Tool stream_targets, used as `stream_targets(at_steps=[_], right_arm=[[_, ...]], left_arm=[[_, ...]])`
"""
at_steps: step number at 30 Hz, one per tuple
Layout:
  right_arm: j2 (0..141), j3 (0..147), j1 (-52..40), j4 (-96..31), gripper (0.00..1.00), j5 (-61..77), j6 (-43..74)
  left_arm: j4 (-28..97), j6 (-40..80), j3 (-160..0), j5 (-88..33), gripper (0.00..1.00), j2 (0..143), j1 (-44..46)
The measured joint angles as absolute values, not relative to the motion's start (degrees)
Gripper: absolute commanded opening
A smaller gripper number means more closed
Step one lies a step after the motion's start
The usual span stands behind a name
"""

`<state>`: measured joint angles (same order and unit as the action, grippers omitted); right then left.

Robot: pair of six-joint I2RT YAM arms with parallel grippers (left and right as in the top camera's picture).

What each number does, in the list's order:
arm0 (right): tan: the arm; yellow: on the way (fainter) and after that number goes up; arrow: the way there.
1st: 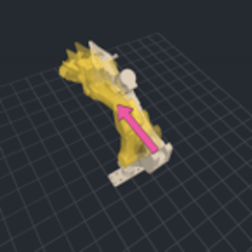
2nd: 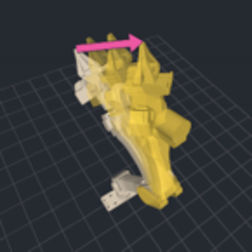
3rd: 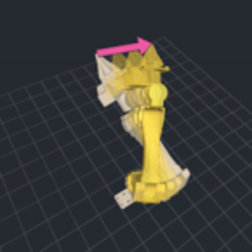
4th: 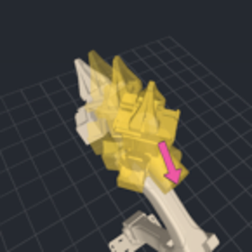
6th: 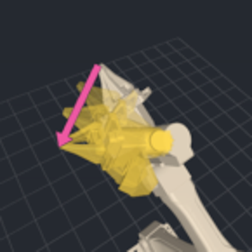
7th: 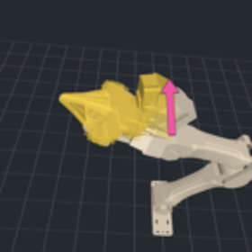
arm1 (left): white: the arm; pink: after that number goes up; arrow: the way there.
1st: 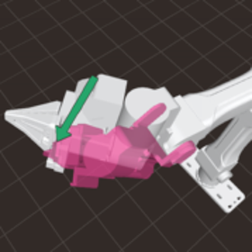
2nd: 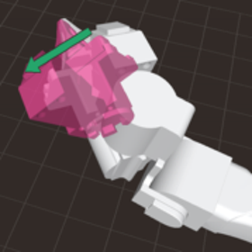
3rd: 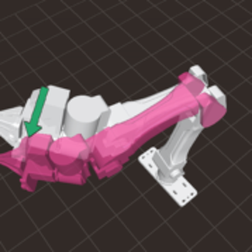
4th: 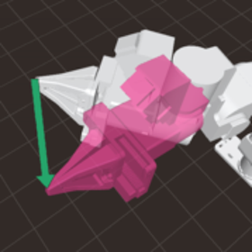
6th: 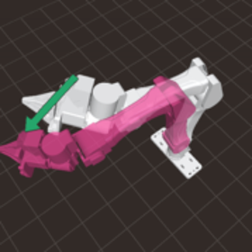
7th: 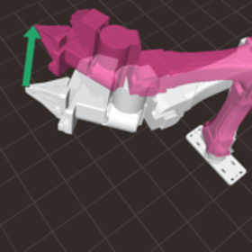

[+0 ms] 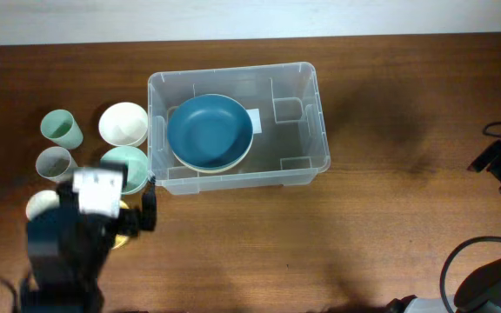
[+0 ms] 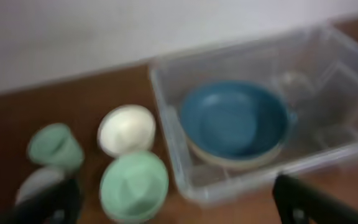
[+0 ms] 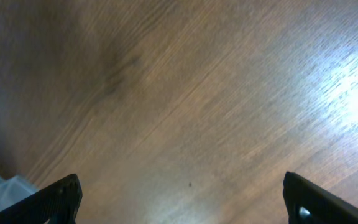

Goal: Pack container
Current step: 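Move the left gripper down to the yellow bowl's rim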

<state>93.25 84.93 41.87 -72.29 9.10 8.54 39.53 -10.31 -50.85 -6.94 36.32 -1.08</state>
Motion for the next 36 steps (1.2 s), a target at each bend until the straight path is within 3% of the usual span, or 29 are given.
stream_targets(at_steps=[5, 9, 17, 29, 36], right_arm=[[93.25, 84.88, 41.87, -72.25, 0.99, 9.08, 8.58], [93.25, 84.88, 41.87, -72.27, 0.99, 9.08, 8.54], [93.25, 84.86, 41.87, -72.29, 0.99, 9.1, 8.58], [93.25, 84.84, 41.87, -72.29, 0.99, 9.08, 8.58], [93.25, 84.84, 41.87, -72.29, 0.99, 9.1, 8.58]], left_arm=[[52.18, -12.23, -65.28, -12.73, 0.99, 54.89, -1.08], [56.25, -8.56, -69.45, -12.6, 0.99, 60.71, -1.08], [66.3, 3.86, -74.02, -1.87, 0.99, 59.33, -1.08], [69.47, 5.67, -74.15, -0.58, 1.0, 46.83, -1.08], [71.18, 5.67, -74.17, -0.58, 0.99, 46.54, -1.08]])
